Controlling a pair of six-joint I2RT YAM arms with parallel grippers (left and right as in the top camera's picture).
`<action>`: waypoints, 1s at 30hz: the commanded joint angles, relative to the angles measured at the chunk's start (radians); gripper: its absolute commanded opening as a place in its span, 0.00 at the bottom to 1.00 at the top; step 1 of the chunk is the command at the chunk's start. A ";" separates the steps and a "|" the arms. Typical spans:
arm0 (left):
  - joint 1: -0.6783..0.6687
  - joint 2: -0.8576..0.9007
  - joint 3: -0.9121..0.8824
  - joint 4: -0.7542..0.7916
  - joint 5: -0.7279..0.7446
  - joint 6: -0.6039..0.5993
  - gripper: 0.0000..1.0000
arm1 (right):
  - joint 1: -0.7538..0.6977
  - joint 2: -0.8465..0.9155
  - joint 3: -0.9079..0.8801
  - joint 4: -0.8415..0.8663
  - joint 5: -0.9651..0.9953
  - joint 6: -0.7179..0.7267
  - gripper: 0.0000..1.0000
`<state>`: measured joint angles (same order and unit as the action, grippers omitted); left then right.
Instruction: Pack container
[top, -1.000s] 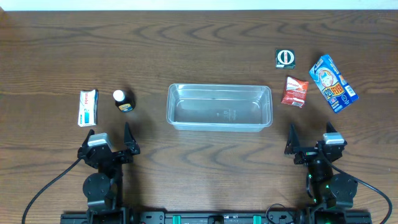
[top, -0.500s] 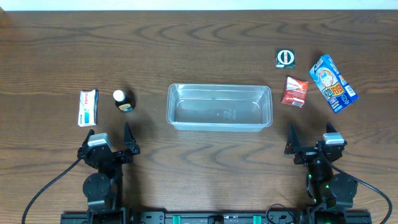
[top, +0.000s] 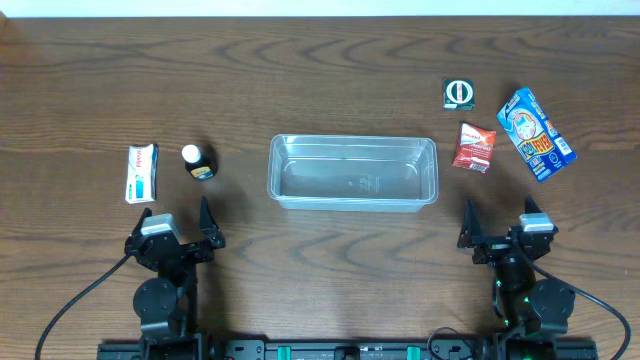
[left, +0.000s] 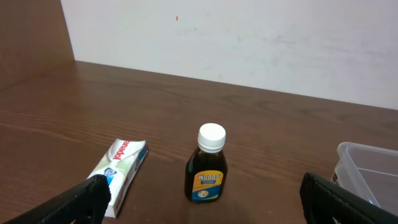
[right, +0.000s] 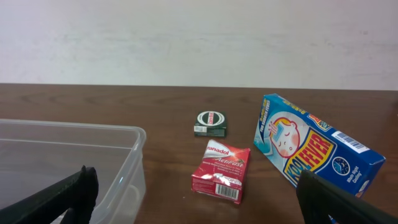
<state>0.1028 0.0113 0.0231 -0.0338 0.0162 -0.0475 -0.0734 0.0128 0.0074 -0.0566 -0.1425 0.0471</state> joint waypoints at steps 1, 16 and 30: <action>0.001 -0.005 -0.019 -0.039 -0.020 0.014 0.98 | 0.015 -0.005 -0.002 -0.004 -0.003 -0.011 0.99; 0.001 -0.005 -0.019 -0.039 -0.020 0.014 0.98 | 0.015 -0.005 -0.002 -0.004 -0.003 -0.011 0.99; 0.001 -0.005 -0.019 -0.039 -0.020 0.014 0.98 | 0.013 0.024 0.011 0.416 0.008 -0.064 0.99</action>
<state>0.1028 0.0109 0.0231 -0.0338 0.0158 -0.0475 -0.0738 0.0154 0.0086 0.3119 -0.1234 0.0284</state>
